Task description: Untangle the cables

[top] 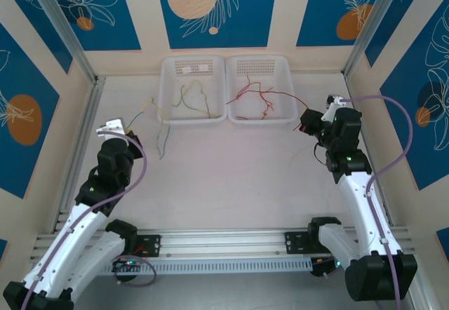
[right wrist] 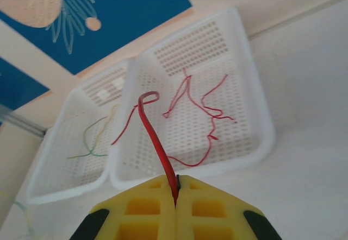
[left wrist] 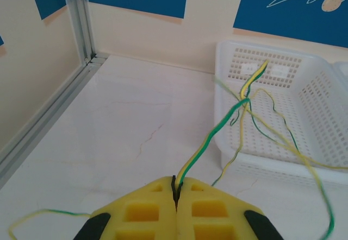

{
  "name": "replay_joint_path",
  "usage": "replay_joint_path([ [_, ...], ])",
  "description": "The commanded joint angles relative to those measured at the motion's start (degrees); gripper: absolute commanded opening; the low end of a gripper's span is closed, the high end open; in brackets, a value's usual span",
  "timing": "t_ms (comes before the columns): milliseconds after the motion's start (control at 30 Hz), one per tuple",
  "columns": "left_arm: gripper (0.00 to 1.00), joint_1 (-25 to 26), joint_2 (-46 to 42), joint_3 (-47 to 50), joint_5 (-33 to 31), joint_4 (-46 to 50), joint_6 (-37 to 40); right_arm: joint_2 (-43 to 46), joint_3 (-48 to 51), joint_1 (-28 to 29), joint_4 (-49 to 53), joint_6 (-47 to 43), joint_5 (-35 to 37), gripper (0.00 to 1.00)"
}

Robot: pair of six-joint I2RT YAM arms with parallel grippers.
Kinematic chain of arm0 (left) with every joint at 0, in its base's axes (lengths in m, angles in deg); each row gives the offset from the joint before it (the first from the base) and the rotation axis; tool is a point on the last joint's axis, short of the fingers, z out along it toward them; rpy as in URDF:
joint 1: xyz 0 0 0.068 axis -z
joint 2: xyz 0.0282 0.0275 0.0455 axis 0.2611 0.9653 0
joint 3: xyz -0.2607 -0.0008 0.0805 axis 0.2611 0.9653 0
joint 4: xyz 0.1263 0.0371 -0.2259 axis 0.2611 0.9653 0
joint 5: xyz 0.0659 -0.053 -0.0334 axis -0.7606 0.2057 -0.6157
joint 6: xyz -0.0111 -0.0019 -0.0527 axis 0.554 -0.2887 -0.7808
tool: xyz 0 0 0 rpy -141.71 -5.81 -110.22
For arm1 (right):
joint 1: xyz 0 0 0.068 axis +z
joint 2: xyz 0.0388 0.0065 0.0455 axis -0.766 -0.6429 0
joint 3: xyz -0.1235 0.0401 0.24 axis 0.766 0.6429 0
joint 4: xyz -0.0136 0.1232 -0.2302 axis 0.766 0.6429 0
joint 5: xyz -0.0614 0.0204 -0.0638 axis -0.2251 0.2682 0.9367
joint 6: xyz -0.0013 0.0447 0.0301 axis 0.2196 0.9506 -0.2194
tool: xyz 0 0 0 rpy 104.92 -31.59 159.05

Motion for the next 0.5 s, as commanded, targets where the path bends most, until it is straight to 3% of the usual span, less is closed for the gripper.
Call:
replay_joint_path([
  [0, 0.00, -0.69, -0.49, 0.17, 1.16, -0.84, -0.26, 2.61, -1.16, 0.67, -5.77, -1.48, -9.72, 0.00],
  [100, 0.00, -0.62, -0.26, 1.05, 0.68, -0.94, -0.93, 3.83, -1.95, 2.37, -7.95, -2.56, -13.71, 0.00],
  [467, 0.00, -0.69, 1.42, 2.93, 2.51, -2.59, -2.92, 5.89, -12.59, 5.81, -3.20, -1.80, -12.19, 0.00],
])
